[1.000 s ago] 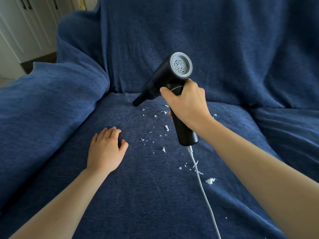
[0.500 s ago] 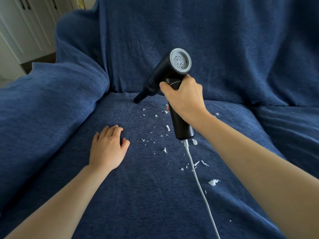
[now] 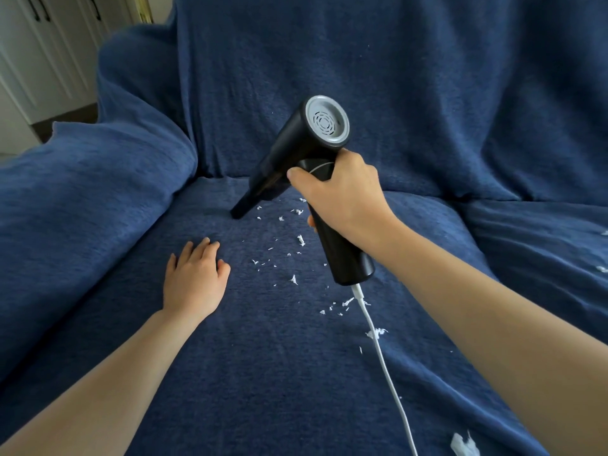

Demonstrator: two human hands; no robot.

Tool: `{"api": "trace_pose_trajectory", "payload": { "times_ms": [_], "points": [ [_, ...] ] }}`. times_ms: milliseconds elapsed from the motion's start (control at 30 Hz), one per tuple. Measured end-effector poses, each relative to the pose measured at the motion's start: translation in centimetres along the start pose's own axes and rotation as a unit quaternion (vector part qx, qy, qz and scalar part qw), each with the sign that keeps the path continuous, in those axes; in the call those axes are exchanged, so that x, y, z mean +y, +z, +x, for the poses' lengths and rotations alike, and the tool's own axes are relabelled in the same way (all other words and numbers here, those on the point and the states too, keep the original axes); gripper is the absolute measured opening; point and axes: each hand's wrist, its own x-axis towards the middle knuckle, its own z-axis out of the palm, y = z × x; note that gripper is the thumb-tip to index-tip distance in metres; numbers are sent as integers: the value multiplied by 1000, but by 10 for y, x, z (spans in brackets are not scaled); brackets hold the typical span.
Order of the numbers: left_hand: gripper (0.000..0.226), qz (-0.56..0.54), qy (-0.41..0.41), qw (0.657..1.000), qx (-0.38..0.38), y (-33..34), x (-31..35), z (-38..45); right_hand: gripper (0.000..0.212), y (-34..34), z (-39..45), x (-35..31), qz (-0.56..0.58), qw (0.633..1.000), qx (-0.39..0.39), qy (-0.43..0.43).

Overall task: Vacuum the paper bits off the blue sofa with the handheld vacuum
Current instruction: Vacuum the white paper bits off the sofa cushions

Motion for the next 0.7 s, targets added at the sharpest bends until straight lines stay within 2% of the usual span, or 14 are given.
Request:
{"api": "trace_pose_trajectory", "payload": {
  "times_ms": [500,700],
  "points": [
    [50,4,-27,1000,-4,-1,13,-5,20,-34,10,28,-3,997,68,46],
    [53,16,-30,999,-12,0,22,-9,18,-35,5,26,0,998,49,33]
  ]
}}
